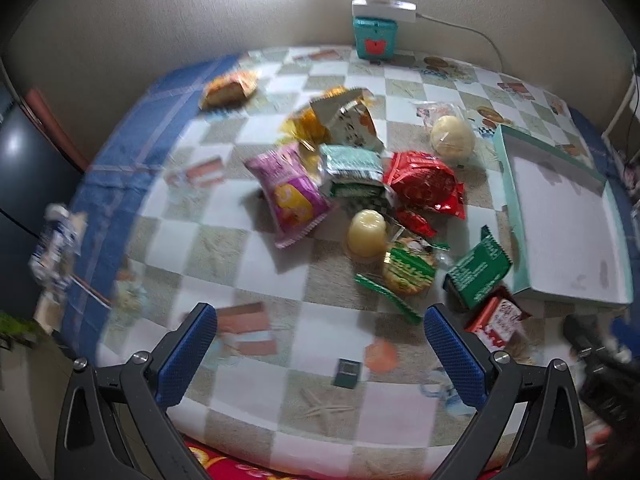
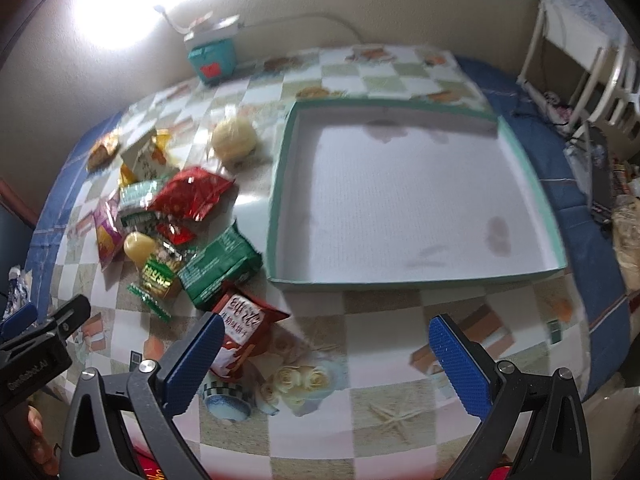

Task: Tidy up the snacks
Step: 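Move left tool to the green-wrapped cookie while right tool approaches the red-white milk biscuit box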

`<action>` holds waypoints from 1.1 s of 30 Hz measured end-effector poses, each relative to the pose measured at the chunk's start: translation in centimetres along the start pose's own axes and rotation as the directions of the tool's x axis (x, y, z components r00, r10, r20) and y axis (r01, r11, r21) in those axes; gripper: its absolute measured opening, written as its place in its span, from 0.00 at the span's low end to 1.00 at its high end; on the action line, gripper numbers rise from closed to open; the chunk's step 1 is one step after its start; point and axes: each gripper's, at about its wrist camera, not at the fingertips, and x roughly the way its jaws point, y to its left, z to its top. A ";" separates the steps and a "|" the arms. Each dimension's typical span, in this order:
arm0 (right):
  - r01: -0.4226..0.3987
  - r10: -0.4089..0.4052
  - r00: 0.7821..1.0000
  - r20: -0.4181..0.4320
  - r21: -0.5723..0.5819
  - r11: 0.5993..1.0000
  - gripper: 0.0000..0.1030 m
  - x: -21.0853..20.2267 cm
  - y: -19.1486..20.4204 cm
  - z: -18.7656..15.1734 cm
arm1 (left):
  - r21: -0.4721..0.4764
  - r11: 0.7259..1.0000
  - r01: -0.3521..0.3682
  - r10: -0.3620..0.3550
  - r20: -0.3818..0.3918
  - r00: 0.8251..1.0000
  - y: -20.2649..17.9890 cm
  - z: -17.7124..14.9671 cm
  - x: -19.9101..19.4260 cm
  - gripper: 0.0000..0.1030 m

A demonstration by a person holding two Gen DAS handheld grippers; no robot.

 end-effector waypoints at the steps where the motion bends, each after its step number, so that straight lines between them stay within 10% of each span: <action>1: -0.009 0.009 1.000 -0.019 -0.002 1.000 1.00 0.5 0.4 0.1 | -0.019 1.000 0.024 -0.024 -0.022 0.999 0.2 0.2 0.5 1.00; 19: -0.064 0.089 0.972 -0.219 0.117 0.991 1.00 6.4 2.8 0.2 | -0.220 0.971 0.094 -0.147 -0.237 0.960 -1.4 3.2 8.0 1.00; 33: -0.027 0.054 0.966 -0.254 0.106 0.994 0.94 8.8 4.1 0.4 | 0.020 0.999 0.037 -0.031 -0.251 0.968 -5.6 5.5 9.3 1.00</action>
